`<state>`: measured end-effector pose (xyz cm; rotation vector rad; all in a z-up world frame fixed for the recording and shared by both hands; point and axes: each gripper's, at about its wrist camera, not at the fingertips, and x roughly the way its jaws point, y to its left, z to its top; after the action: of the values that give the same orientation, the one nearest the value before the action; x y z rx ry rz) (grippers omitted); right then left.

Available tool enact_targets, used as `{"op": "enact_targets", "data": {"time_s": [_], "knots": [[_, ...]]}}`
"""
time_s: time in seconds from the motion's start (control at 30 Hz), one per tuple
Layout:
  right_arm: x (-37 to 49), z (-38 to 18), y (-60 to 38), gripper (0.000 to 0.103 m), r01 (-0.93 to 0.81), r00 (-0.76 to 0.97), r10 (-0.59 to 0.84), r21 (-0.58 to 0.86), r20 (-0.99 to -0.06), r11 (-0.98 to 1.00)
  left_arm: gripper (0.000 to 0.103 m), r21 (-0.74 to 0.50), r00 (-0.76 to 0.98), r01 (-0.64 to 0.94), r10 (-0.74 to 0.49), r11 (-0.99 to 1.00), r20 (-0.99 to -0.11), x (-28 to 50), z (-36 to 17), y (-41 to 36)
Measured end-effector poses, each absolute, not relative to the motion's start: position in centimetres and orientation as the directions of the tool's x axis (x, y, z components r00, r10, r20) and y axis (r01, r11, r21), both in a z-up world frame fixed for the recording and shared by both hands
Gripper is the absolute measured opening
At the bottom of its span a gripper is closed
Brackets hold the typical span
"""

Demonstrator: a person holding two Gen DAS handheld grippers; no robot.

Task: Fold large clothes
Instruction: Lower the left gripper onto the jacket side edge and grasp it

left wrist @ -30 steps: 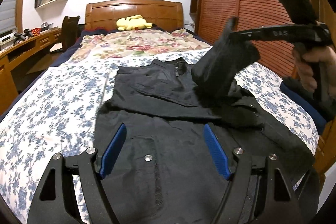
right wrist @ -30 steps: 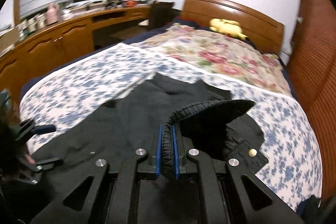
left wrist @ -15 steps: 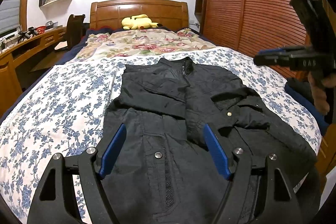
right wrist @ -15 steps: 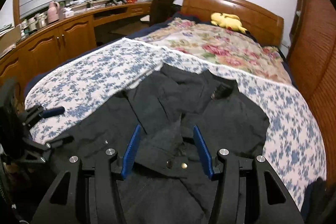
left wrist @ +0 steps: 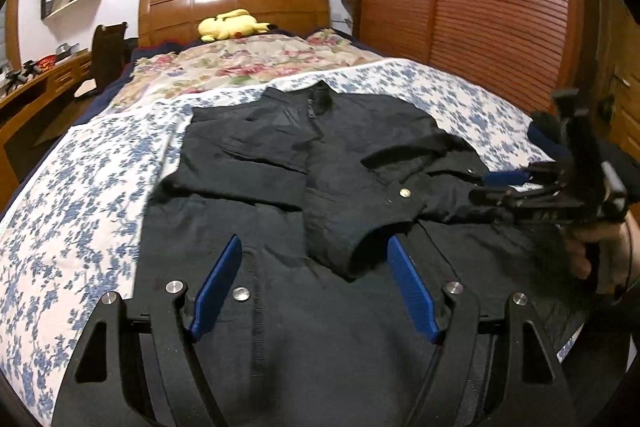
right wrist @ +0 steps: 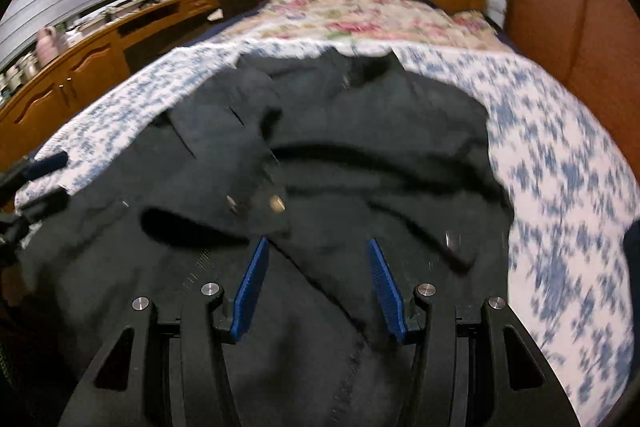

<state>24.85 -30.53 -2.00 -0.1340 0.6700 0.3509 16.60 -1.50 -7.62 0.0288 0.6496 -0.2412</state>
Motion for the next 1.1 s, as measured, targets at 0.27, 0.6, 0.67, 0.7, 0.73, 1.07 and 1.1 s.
{"op": "enact_targets", "data": {"time_s": [0.27,0.6,0.67,0.7,0.73,1.07,1.1], "knots": [[25.0,-3.7,-31.9,0.054,-0.344,0.720,0.298,0.050,-0.627,0.938,0.073,0.028,0.742,0.285,-0.202,0.958,-0.639,18.3,-8.1,-5.8],[24.5,-3.9,-33.5,0.054,-0.336,0.737,0.263,0.000,-0.623,0.942,0.073,0.083,0.635,0.358,-0.178,0.930,-0.751,23.8,-11.8,-11.2],[24.3,-3.9,-33.8,0.054,-0.337,0.738,0.272,0.012,-0.618,0.941,0.073,0.094,0.616,0.371,-0.169,0.924,-0.769,24.4,-12.5,-11.9],[24.3,-3.9,-33.8,0.054,-0.338,0.736,0.273,0.014,-0.619,0.941,0.073,0.099,0.609,0.376,-0.165,0.921,-0.775,24.6,-12.7,-12.2],[23.9,-3.9,-34.1,0.054,-0.340,0.736,0.275,0.014,-0.619,0.940,0.073,0.106,0.601,0.383,-0.161,0.918,-0.783,24.8,-12.9,-12.6],[23.6,-4.1,-33.8,0.054,-0.357,0.731,0.276,-0.005,-0.624,0.934,0.048,0.205,0.589,0.399,-0.078,0.894,-0.804,25.7,-14.2,-14.2],[23.6,-4.1,-33.8,0.054,-0.357,0.731,0.276,-0.006,-0.624,0.934,0.046,0.205,0.588,0.406,-0.083,0.890,-0.804,25.7,-14.1,-14.2]]}}
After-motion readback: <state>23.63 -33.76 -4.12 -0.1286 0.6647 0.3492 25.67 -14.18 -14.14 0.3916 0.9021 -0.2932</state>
